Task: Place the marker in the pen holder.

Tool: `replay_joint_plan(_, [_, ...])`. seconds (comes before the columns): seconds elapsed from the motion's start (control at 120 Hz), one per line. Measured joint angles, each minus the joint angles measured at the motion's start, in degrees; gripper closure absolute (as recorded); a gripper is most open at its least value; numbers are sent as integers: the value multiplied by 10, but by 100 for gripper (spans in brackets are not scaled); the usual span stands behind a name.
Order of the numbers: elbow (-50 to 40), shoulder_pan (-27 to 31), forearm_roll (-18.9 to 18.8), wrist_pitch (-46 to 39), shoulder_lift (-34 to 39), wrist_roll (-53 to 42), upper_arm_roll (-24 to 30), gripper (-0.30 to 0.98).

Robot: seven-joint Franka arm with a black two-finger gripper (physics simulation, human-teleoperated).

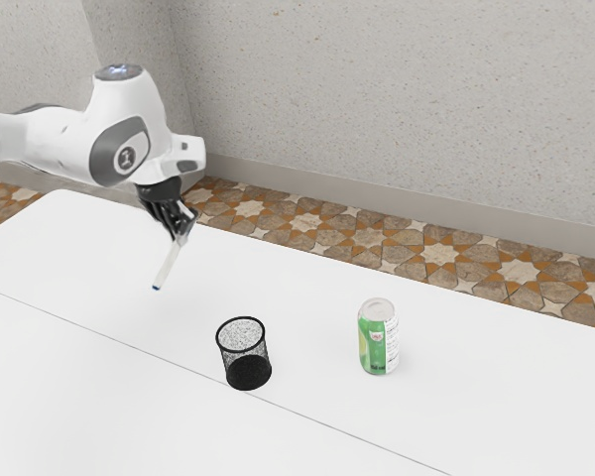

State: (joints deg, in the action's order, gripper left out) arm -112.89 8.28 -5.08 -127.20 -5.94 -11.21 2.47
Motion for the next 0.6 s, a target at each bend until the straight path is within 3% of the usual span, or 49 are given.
replay_joint_plan(0.167, [0,-70,17,0,17,4,1,79])
replay_joint_plan(0.6, [-17,-129,42,-50,4,18,12,79])
